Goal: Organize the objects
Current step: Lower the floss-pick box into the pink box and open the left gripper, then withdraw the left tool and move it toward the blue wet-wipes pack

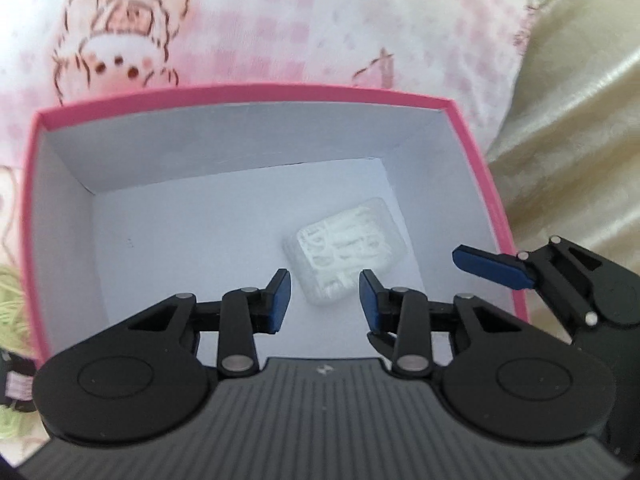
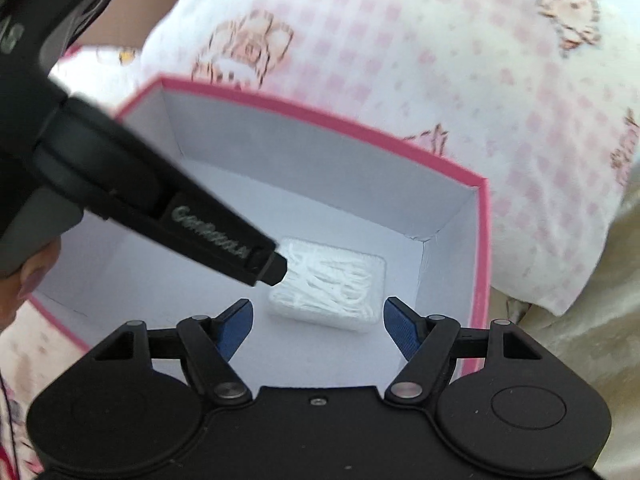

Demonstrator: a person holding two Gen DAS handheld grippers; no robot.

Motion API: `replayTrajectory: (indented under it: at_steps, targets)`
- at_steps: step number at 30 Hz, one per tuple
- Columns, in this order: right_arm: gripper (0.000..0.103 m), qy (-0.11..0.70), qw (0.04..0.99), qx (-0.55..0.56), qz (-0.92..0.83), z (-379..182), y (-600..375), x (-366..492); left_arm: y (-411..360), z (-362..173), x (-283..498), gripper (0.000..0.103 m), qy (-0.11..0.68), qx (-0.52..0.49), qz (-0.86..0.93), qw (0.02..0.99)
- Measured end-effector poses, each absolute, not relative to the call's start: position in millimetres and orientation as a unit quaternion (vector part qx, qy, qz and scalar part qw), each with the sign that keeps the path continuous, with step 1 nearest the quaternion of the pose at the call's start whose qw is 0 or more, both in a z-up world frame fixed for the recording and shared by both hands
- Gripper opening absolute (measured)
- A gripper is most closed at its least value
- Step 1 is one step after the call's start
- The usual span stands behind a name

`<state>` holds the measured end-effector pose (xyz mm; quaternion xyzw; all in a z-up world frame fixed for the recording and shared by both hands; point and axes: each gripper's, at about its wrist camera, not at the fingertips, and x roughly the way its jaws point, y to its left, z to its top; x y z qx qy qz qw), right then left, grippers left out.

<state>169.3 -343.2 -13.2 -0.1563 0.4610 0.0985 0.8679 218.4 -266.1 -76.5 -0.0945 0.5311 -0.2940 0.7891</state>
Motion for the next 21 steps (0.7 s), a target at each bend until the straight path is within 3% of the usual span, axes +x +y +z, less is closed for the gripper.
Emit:
replayTrajectory:
  at_steps: [14,21]
  targets:
    - [0.077,0.447,0.884,-0.082,0.108,34,-337,126,-218,-1,165,0.044,0.517,-0.06,-0.317,0.793]
    - [0.077,0.449,0.88,-0.101,0.115,53,-314,104,-193,26,134,0.056,0.506,-0.033,-0.328,0.797]
